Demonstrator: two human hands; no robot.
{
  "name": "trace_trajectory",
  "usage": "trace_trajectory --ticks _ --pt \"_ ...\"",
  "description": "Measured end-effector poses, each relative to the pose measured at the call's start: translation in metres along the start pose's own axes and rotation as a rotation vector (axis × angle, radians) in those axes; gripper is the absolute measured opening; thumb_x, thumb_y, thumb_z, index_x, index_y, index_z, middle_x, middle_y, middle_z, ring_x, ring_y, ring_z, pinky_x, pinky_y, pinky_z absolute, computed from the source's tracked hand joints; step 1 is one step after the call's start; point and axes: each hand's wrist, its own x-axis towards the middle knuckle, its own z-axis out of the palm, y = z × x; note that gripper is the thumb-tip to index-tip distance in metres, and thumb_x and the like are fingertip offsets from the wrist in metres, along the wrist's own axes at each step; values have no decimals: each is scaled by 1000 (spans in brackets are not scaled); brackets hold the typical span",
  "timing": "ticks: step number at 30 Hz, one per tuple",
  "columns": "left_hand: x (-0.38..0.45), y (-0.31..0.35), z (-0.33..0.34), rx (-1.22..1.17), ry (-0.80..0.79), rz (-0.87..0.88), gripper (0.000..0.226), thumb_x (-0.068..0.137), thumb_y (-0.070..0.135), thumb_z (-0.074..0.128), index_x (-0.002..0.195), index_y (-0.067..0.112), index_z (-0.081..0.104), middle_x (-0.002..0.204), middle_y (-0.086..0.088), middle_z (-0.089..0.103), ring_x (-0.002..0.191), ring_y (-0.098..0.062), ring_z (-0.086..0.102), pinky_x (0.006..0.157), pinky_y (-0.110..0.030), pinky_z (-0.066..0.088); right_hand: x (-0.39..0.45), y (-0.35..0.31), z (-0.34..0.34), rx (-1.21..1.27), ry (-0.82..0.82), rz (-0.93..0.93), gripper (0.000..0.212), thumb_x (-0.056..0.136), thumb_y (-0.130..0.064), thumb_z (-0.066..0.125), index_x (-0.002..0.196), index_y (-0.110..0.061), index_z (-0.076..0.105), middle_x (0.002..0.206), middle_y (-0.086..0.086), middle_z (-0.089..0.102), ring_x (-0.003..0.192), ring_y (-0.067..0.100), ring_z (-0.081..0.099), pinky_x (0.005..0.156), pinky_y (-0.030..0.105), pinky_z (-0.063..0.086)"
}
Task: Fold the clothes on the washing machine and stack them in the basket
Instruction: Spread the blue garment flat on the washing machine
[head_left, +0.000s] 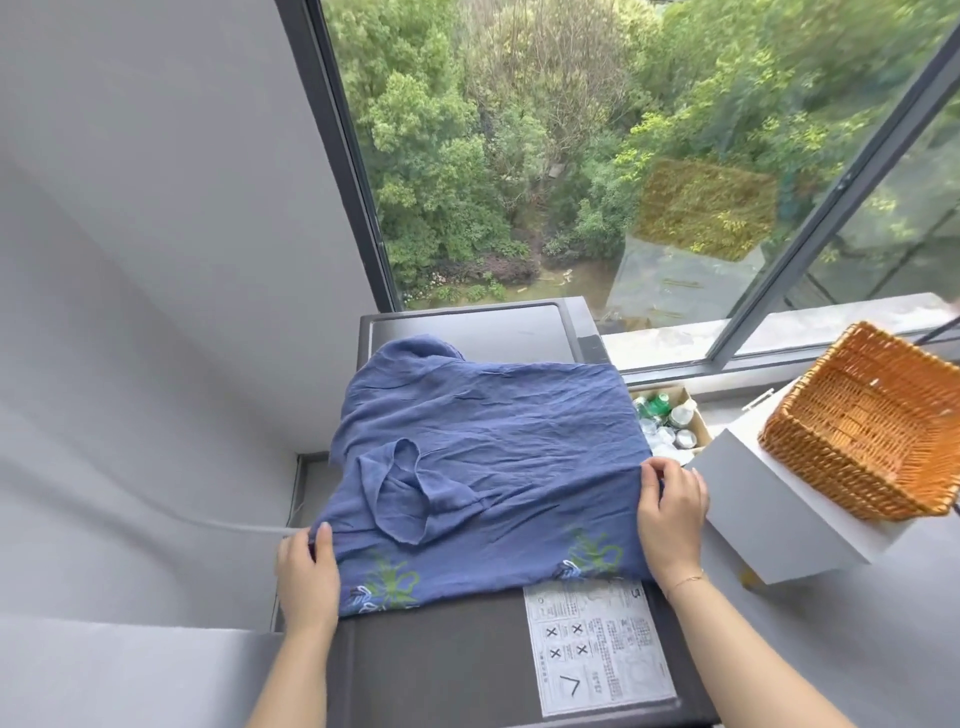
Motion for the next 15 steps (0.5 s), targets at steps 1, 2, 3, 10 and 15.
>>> trace_trajectory --ticks 1,2,3,10,15 --pt "-3 0 -6 -37 12 -7 30 101 23 46 86 -1 53 91 -22 55 91 -37 53 76 -38 34 3 1 4 -19 -11 7 32 92 -31 37 85 -10 59 81 4 63 79 29 54 86 36 32" --pt "-7 4 -10 -79 19 -17 27 103 20 41 86 1 51 88 -18 55 87 -34 53 74 -36 33 5 3 6 -59 -35 20 31 91 -31 37 84 -11 60 79 6 63 78 31 55 83 37 31" --pt "-10 4 -16 -108 27 -5 28 103 21 38 87 2 50 84 -14 56 83 -32 52 72 -35 32 6 7 10 -108 -81 32 28 90 -29 40 83 -12 60 77 7 63 77 32 56 82 38 31" --pt "5 -15 -30 240 -45 63 19 96 31 56 103 14 59 95 -13 68 92 -37 62 72 -38 41 -4 -4 15 -272 -80 27 29 85 -26 50 106 -10 62 113 14 57 108 35 50 97 49 36" --pt "4 -30 -26 288 -86 10 22 98 25 52 99 4 57 101 -21 65 96 -41 59 79 -41 41 -48 -36 25 -264 -279 -301 51 96 -34 31 141 -15 43 152 9 35 142 24 26 117 42 9"
